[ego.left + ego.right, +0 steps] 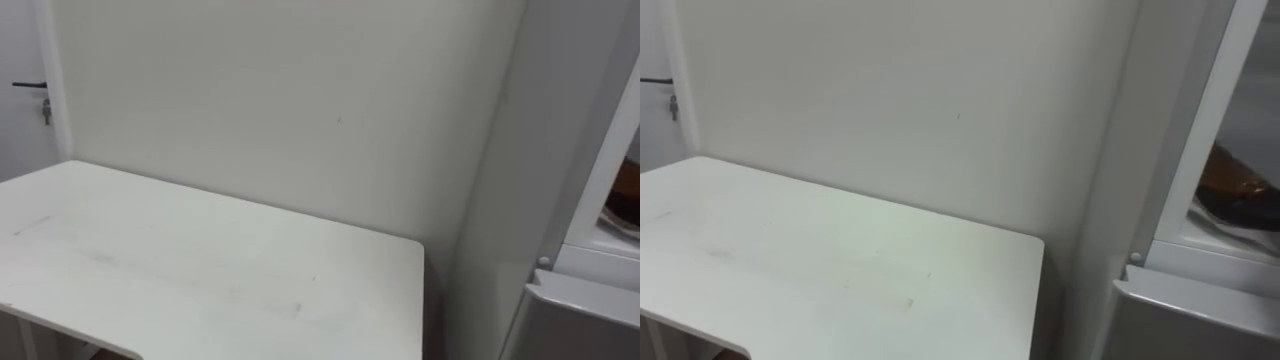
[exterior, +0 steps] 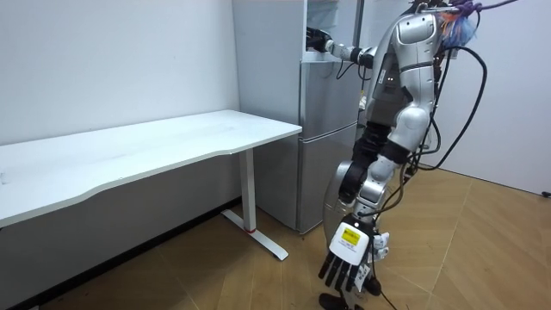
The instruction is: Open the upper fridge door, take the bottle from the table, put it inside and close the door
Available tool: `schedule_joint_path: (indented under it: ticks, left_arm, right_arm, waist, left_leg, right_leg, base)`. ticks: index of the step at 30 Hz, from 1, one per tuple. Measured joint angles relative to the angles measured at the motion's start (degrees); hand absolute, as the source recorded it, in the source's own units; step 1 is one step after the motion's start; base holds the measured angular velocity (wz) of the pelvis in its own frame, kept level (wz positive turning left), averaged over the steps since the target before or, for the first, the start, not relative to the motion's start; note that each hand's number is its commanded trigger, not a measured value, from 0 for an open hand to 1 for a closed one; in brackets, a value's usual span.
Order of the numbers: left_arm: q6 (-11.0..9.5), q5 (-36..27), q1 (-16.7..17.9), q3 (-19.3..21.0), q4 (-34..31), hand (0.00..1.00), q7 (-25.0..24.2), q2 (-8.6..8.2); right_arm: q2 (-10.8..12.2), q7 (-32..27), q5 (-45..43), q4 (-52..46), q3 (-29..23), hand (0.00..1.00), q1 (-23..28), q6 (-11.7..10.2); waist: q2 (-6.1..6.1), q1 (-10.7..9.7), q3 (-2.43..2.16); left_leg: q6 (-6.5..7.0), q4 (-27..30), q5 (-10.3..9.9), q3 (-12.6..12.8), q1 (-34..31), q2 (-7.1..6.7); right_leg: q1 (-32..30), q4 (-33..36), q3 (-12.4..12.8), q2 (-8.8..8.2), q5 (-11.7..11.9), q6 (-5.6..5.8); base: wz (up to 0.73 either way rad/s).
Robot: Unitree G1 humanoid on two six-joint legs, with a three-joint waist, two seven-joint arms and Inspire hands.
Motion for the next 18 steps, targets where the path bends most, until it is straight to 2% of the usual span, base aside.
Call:
schedule_joint_path:
  ticks: [18]
  left_arm:
    - [-0.2, 0.0, -0.3, -0.4, -0.3, 0.0, 0.0, 0.09]
  right_arm:
    - [-0.2, 0.1, 0.0, -1.2, -0.1, 0.0, 1.4, -0.1]
  waist:
    - [-0.37, -0.1, 0.18]
  left_leg:
    - [0.03, 0.3, -0.4, 0.1, 0.1, 0.0]
  right_leg:
    - [0.2, 0.0, 0.1, -0.02, -0.1, 0.16]
  base:
    - [0.0]
